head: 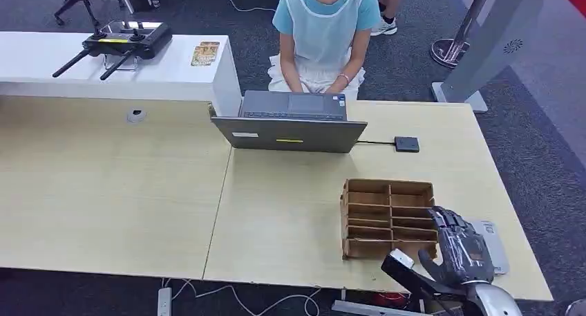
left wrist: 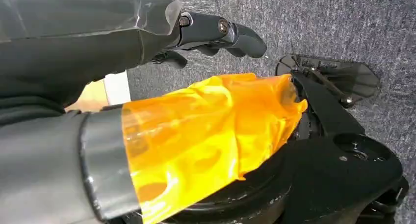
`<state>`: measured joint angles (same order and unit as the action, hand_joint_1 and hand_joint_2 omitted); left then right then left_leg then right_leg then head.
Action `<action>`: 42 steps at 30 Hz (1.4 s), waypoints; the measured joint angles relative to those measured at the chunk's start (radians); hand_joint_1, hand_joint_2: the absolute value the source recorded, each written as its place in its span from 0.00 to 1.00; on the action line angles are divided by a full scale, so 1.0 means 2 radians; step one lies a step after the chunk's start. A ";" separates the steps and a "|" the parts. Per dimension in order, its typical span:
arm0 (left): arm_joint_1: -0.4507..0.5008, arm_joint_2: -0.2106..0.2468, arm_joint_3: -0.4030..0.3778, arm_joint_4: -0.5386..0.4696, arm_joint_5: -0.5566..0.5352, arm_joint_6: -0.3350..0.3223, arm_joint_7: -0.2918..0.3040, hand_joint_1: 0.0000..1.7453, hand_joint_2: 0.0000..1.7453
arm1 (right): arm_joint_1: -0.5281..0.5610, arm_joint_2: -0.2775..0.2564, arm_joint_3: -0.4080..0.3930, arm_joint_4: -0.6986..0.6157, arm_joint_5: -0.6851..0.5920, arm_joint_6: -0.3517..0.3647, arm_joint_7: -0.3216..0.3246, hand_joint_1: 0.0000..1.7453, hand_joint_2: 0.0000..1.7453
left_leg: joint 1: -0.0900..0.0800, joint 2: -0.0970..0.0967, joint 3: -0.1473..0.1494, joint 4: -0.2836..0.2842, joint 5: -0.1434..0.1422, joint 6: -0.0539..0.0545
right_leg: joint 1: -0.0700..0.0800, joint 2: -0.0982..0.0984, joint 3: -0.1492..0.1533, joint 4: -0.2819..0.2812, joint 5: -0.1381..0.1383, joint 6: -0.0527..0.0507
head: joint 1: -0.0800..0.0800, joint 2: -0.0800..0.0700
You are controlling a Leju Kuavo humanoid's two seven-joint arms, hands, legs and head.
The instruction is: Pass the card to the sensor for recognition and then transmit it.
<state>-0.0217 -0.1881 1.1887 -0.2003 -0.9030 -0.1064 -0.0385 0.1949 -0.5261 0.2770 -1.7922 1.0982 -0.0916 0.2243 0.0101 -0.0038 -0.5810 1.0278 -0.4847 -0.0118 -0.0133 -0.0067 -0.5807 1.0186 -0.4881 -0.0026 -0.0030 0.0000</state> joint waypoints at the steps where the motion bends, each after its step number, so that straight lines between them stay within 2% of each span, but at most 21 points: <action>1: 0.000 0.000 0.000 0.000 0.000 0.000 0.000 0.00 0.00 | 0.000 -0.001 0.000 -0.001 -0.003 0.000 0.000 0.26 1.00 | 0.000 0.000 0.000 0.000 0.000 0.000 | 0.000 0.000 0.000 0.000 0.000 0.000 | 0.000 0.000; 12: 0.000 0.000 0.001 0.000 -0.007 0.000 0.000 0.00 0.00 | 0.000 -0.002 0.002 0.000 -0.013 0.004 -0.005 0.26 1.00 | 0.000 0.000 0.000 0.000 0.000 0.000 | 0.000 0.000 0.000 0.000 0.000 0.000 | 0.000 0.000; 14: 0.000 0.000 0.001 0.000 -0.007 0.000 0.000 0.00 0.00 | -0.001 -0.002 0.003 0.001 -0.013 0.005 -0.005 0.30 1.00 | 0.000 0.000 0.000 0.000 0.000 0.000 | 0.000 0.000 0.000 0.000 0.000 0.000 | 0.000 0.000; 19: 0.000 0.000 0.001 0.000 -0.009 -0.001 0.000 0.00 0.00 | -0.009 -0.002 0.009 0.007 -0.013 0.011 -0.012 0.28 1.00 | 0.000 0.000 0.000 0.000 0.000 0.000 | 0.000 0.000 0.000 0.000 0.000 0.000 | 0.000 0.000; 26: 0.000 0.000 0.001 0.000 -0.010 -0.001 0.000 0.00 0.00 | -0.023 -0.002 0.019 0.015 -0.013 0.013 -0.012 0.35 1.00 | 0.000 0.000 0.000 0.000 0.000 0.000 | 0.000 0.000 0.000 0.000 0.000 0.000 | 0.000 0.000; 29: 0.000 0.000 0.001 0.000 -0.010 -0.001 0.000 0.00 0.00 | -0.025 -0.002 0.021 0.018 -0.013 0.014 -0.012 0.40 1.00 | 0.000 0.000 0.000 0.000 0.000 0.000 | 0.000 0.000 0.000 0.000 0.000 0.000 | 0.000 0.000; 30: 0.000 0.000 0.001 0.000 -0.010 -0.001 0.000 0.00 0.00 | -0.026 -0.002 0.022 0.019 -0.013 0.014 -0.012 0.52 1.00 | 0.000 0.000 0.000 0.000 0.000 0.000 | 0.000 0.000 0.000 0.000 0.000 0.000 | 0.000 0.000; 33: 0.000 0.000 0.001 0.000 -0.010 -0.002 0.000 0.00 0.00 | -0.028 -0.002 0.024 0.021 -0.013 0.014 -0.012 0.66 1.00 | 0.000 0.000 0.000 0.000 0.000 0.000 | 0.000 0.000 0.000 0.000 0.000 0.000 | 0.000 0.000; 37: 0.000 0.000 0.001 0.000 -0.011 -0.002 0.000 0.00 0.00 | -0.028 -0.002 0.026 0.023 -0.013 0.014 -0.012 0.66 1.00 | 0.000 0.000 0.000 0.000 0.000 0.000 | 0.000 0.000 0.000 0.000 0.000 0.000 | 0.000 0.000; 39: 0.000 0.000 0.002 0.000 -0.012 -0.002 0.000 0.00 0.00 | -0.028 -0.002 0.026 0.023 -0.013 0.014 -0.012 0.74 1.00 | 0.000 0.000 0.000 0.000 0.000 0.000 | 0.000 0.000 0.000 0.000 0.000 0.000 | 0.000 0.000; 42: 0.000 0.000 0.002 0.000 -0.012 -0.002 -0.001 0.00 0.00 | -0.028 -0.002 0.026 0.023 -0.013 0.013 -0.011 0.76 1.00 | 0.000 0.000 0.000 0.000 0.000 0.000 | 0.000 0.000 0.000 0.000 0.000 0.000 | 0.000 0.000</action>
<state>-0.0224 -0.1884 1.1925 -0.2003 -0.9266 -0.1106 -0.0401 0.1393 -0.5295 0.3281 -1.7453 1.0716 -0.0648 0.2018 0.0101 -0.0037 -0.5812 1.0278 -0.4846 -0.0118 -0.0133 -0.0068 -0.5806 1.0187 -0.4881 -0.0026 -0.0027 0.0004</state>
